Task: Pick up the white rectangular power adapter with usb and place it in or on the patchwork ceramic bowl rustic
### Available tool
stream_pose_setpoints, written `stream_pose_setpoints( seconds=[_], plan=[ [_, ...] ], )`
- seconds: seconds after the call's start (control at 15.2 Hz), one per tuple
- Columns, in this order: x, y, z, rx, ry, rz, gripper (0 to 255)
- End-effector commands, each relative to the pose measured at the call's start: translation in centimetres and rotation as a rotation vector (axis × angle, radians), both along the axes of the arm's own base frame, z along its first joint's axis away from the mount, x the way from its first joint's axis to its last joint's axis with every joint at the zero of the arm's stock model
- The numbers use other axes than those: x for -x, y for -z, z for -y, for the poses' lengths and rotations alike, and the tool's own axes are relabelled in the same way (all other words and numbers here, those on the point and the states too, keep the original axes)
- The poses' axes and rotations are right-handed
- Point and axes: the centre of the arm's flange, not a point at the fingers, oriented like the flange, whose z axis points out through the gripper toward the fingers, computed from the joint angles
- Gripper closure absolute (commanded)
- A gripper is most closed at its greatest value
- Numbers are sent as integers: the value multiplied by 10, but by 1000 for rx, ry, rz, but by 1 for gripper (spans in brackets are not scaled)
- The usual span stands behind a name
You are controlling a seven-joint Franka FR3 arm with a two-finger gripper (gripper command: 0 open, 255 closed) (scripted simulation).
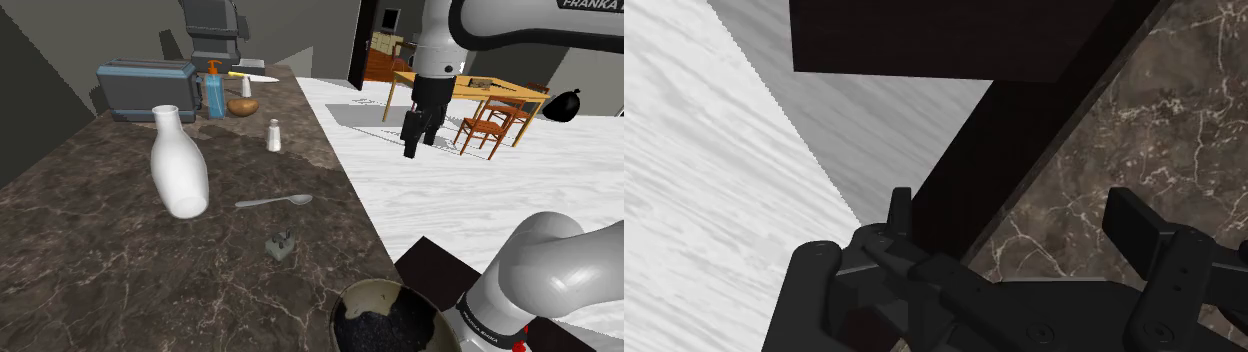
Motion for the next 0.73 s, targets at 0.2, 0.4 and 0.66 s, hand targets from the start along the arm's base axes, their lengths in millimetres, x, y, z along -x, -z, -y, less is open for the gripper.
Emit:
stream_pose_setpoints(
  seconds=[0.2, 0.4, 0.66],
  plan=[
    [-9, 17, -33, -8, -5, 12, 0],
    [-17, 34, -66, -16, -10, 25, 0],
    [-29, 56, -110, -26, -17, 41, 0]
  ],
)
